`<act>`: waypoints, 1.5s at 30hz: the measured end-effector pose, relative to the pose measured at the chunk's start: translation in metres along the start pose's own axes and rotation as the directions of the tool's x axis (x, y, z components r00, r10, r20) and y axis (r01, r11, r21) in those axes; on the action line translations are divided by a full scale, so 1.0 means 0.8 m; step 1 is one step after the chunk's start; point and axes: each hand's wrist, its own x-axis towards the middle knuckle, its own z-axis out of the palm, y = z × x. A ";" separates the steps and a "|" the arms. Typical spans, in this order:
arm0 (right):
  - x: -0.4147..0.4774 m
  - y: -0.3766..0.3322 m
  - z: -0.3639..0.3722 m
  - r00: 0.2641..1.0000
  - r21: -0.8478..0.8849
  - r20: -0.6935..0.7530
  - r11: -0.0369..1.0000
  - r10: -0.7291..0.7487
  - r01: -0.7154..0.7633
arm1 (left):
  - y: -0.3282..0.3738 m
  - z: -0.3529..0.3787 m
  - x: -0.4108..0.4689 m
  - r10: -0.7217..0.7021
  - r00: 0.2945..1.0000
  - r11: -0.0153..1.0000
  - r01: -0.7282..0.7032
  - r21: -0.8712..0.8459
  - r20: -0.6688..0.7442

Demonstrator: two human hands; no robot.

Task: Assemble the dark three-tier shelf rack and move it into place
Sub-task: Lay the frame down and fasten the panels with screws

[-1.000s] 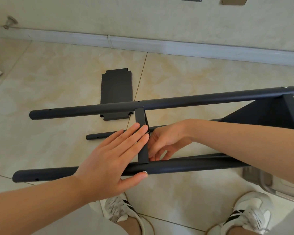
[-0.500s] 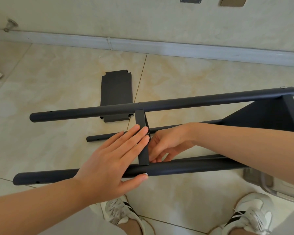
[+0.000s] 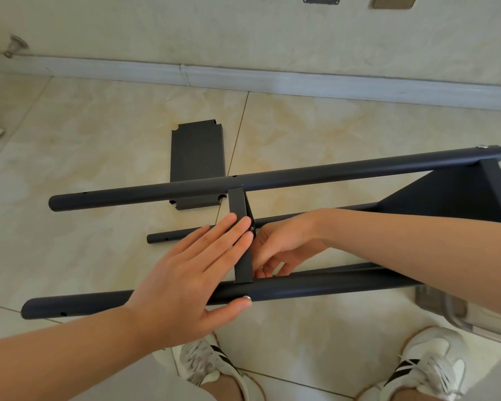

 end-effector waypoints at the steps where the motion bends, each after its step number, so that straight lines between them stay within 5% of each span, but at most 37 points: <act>1: 0.002 0.000 0.001 1.000 -0.004 -0.003 1.000 -0.006 0.006 | 0.000 0.000 0.000 0.002 1.000 1.000 -0.002 -0.001 -0.003; 41: -0.002 -0.010 -0.004 1.000 -0.061 -0.006 0.998 -0.002 0.002 | -0.001 0.002 0.000 0.007 1.000 1.000 -0.007 0.002 -0.016; 45: -0.002 -0.017 -0.002 0.999 -0.162 -0.027 0.986 0.025 -0.029 | -0.001 0.002 -0.001 0.006 1.000 1.000 -0.006 0.017 -0.009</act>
